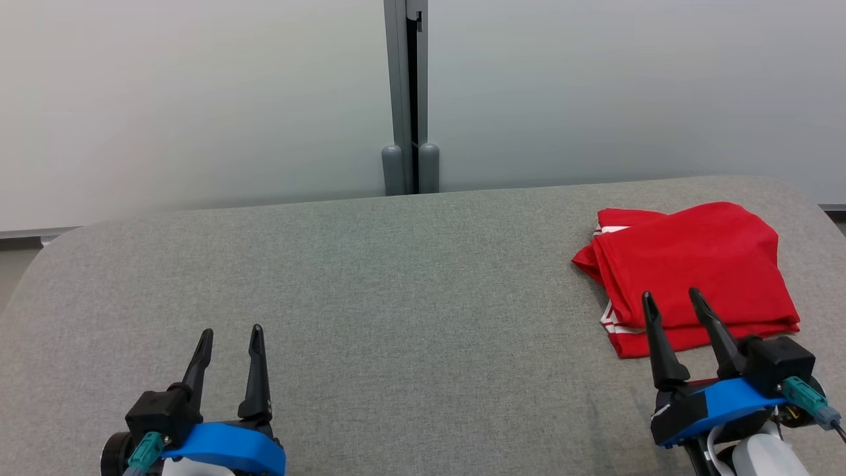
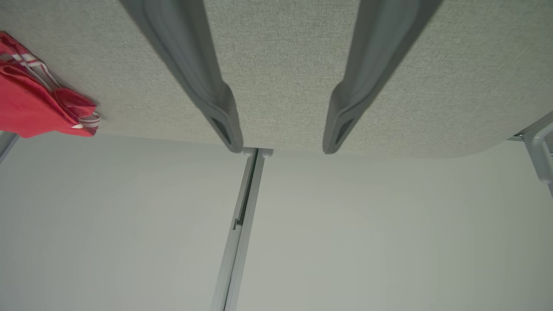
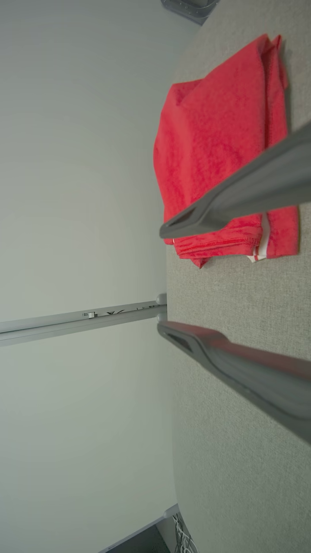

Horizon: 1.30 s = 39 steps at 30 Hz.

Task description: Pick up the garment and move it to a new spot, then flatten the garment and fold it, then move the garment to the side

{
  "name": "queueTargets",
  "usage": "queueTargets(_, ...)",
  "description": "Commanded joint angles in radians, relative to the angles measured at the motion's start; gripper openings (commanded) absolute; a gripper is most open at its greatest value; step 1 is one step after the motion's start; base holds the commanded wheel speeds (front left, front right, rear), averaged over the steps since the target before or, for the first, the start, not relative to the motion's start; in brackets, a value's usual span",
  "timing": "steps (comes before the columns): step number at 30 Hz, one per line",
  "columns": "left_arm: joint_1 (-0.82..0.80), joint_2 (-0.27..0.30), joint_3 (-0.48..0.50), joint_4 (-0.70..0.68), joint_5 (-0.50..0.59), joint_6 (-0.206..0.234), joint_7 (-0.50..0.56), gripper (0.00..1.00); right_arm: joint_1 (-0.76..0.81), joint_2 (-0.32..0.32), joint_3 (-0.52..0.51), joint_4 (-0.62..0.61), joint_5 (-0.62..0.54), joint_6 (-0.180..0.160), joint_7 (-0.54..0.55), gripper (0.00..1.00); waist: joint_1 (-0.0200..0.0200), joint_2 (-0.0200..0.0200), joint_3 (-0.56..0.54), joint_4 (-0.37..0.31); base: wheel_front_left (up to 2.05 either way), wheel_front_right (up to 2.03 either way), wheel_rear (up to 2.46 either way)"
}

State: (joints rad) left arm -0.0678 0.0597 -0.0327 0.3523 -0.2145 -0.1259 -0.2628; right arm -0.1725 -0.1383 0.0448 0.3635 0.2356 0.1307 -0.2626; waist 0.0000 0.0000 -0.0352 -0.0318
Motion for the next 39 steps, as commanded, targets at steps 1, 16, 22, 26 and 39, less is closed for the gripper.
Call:
queueTargets(1,-0.005,-0.001,0.003,0.000,-0.005,-0.006,-0.002,1.00,0.008,-0.003,0.002,0.002,0.007,0.000,-0.002,1.00,0.0000,0.0000,0.000,0.000,0.00,0.00,0.00)
queueTargets(16,0.013,-0.004,0.008,0.037,-0.064,-0.003,0.023,0.00,0.009,0.007,0.003,0.028,0.060,0.000,0.023,0.00,0.0000,0.0000,0.001,0.000,0.00,0.00,0.00)
queueTargets(22,0.008,-0.005,0.020,0.024,-0.176,-0.003,0.054,0.00,0.015,0.014,-0.011,0.014,0.171,0.000,0.054,0.00,0.0000,0.0000,0.002,0.002,0.00,0.00,0.00)
queueTargets(26,0.006,-0.005,0.026,0.014,-0.247,-0.003,0.071,0.00,0.019,0.018,-0.018,0.003,0.241,0.000,0.071,0.00,0.0000,0.0000,0.004,0.003,0.00,0.00,0.00)
queueTargets(39,-0.004,-0.005,0.046,-0.011,-0.456,-0.004,0.125,0.00,0.029,0.031,-0.042,-0.022,0.447,0.000,0.124,0.00,0.0000,0.0000,0.008,0.006,0.00,0.00,0.00)
